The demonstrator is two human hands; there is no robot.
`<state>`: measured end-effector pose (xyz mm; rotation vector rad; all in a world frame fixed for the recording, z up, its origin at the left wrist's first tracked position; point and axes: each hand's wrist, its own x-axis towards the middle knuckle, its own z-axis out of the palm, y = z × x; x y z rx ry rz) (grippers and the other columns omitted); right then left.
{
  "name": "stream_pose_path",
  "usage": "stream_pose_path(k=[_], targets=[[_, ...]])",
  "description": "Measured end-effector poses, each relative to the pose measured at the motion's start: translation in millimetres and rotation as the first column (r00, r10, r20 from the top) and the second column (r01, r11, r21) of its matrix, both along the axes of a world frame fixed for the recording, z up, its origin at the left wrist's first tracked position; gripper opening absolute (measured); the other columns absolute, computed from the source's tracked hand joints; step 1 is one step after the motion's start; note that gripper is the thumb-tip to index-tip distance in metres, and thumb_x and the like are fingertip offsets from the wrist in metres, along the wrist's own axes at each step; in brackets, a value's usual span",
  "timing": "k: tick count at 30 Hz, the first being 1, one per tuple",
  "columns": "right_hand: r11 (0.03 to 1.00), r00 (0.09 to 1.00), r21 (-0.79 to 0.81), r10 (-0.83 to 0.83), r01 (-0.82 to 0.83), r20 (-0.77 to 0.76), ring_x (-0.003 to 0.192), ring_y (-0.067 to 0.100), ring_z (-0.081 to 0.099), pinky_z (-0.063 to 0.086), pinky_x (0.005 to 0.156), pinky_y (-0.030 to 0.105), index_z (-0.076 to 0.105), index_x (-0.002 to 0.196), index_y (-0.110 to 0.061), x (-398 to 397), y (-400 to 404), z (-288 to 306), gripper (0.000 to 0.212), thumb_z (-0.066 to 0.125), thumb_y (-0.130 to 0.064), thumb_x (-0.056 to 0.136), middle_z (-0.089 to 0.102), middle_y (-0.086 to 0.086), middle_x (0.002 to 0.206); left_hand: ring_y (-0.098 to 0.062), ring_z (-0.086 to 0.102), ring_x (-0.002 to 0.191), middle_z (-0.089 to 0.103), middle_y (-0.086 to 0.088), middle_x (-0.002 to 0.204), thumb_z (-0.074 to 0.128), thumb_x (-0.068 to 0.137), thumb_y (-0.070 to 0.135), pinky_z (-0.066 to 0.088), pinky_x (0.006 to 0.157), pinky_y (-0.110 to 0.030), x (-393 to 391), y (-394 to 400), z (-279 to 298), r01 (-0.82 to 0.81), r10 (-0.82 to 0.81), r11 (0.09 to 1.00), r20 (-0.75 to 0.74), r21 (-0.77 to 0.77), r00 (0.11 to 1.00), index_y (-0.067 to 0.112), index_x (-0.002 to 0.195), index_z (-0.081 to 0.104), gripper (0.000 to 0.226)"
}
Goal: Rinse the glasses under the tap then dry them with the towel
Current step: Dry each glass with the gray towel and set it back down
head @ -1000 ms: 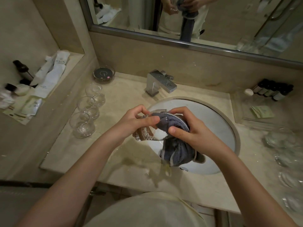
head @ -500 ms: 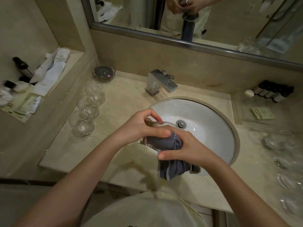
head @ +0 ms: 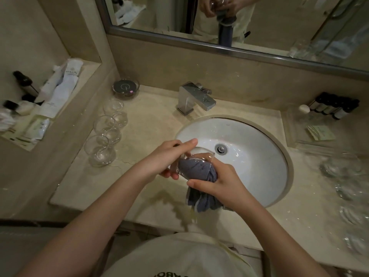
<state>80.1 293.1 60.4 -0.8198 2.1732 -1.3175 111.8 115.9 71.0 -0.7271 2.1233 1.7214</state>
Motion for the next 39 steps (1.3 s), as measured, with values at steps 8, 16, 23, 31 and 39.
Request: stream_pose_path(k=[8, 16, 23, 31, 39], targets=[[0.995, 0.988, 0.071, 0.056, -0.067, 0.143, 0.104, 0.01, 0.06, 0.047, 0.095, 0.04, 0.055, 0.11, -0.035, -6.2, 4.2, 1.1, 0.042, 0.046, -0.062, 0.079, 0.063, -0.01, 0.11, -0.009, 0.03, 0.034, 0.041, 0.007, 0.045, 0.059, 0.086, 0.055, 0.019, 0.037, -0.014, 1.2, 9.2, -17.6, -0.181, 0.17, 0.952, 0.067, 0.246, 0.983, 0.019, 0.073, 0.055, 0.038], [0.998, 0.976, -0.047, -0.02, 0.031, 0.217, 0.096, 0.014, 0.064, 0.052, 0.09, 0.04, 0.053, 0.108, -0.021, -6.6, 13.1, -1.7, 0.021, 0.055, -0.036, 0.093, 0.061, 0.0, 0.106, -0.009, 0.028, 0.037, 0.042, 0.006, 0.05, 0.061, 0.084, 0.056, 0.018, 0.037, -0.012, 0.8, 9.6, -23.3, -0.283, 0.252, 0.906, 0.138, 0.314, 0.958, 0.024, 0.068, 0.056, 0.037], [0.998, 0.997, -0.056, 0.031, -0.027, 0.075, 0.107, -0.003, 0.056, 0.039, 0.091, 0.009, 0.063, 0.109, -0.042, -6.5, 23.5, 0.9, 0.022, 0.053, -0.035, 0.091, 0.061, -0.009, 0.114, -0.01, 0.023, 0.05, 0.04, 0.003, 0.066, 0.064, 0.082, 0.053, 0.012, 0.039, -0.01, -4.2, 10.8, -20.1, -0.336, 0.301, 0.878, 0.151, 0.342, 0.941, 0.023, 0.072, 0.055, 0.033], [1.0, 0.995, -0.023, 0.004, -0.002, 0.103, 0.108, -0.004, 0.06, 0.045, 0.089, 0.013, 0.047, 0.124, -0.052, -1.2, 15.5, -4.1, 0.059, 0.074, -0.036, 0.074, 0.064, -0.019, 0.118, -0.01, 0.026, 0.041, 0.04, 0.004, 0.057, 0.061, 0.088, 0.047, 0.016, 0.035, -0.013, -8.8, 23.3, -12.3, -0.324, 0.331, 0.885, 0.037, 0.335, 0.943, 0.018, 0.078, 0.053, 0.032], [0.992, 0.969, -0.086, -0.066, 0.089, 0.239, 0.101, 0.011, 0.069, 0.052, 0.095, 0.029, 0.065, 0.122, -0.028, -15.0, 12.4, -1.8, 0.054, 0.082, -0.011, 0.074, 0.073, -0.004, 0.106, 0.0, 0.055, 0.065, 0.062, 0.017, 0.069, 0.061, 0.076, 0.056, 0.041, 0.06, -0.02, -5.0, 30.9, -22.9, -0.239, 0.208, 0.971, -0.472, -0.006, 0.857, 0.023, 0.077, 0.054, 0.033]])
